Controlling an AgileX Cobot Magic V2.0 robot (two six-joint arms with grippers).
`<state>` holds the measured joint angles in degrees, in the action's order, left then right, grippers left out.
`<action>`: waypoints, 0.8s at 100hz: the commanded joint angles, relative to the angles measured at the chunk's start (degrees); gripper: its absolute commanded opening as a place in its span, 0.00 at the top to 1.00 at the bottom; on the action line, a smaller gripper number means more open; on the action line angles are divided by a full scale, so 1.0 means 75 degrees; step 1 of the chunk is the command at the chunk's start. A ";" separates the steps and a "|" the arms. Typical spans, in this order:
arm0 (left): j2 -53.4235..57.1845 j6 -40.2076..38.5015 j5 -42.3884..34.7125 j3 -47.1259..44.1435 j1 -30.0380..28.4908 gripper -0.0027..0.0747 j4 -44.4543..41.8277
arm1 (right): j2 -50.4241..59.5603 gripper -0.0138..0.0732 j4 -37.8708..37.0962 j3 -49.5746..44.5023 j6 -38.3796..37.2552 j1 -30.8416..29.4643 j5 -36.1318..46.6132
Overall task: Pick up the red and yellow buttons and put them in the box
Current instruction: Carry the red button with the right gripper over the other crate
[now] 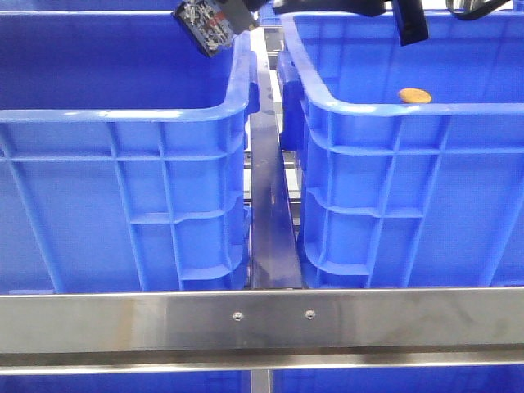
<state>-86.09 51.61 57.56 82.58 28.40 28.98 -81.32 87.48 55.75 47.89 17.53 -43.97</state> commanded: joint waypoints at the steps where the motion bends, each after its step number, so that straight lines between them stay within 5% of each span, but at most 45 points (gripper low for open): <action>1: 0.0340 0.0005 -0.0251 0.0246 0.0062 0.07 0.0337 | 0.0219 0.62 0.0425 0.0260 0.0127 -0.0036 -0.0274; 23: 0.0374 0.0005 -0.0138 0.0246 0.0046 0.07 0.0266 | 0.0438 0.62 0.0425 0.0268 0.0127 -0.0737 -0.0664; 50: 0.0374 0.0005 0.0147 0.0246 0.0046 0.07 0.0266 | 0.0759 0.62 0.0227 0.0268 0.0518 -0.2744 -0.1594; 80: 0.0374 -0.0009 0.0147 0.0246 0.0046 0.07 0.0247 | 0.0752 0.62 -0.0382 0.0288 0.1744 -0.4213 -0.0343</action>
<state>-85.76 51.61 59.89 82.58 28.40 28.66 -77.66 83.96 55.75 57.03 -12.15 -49.38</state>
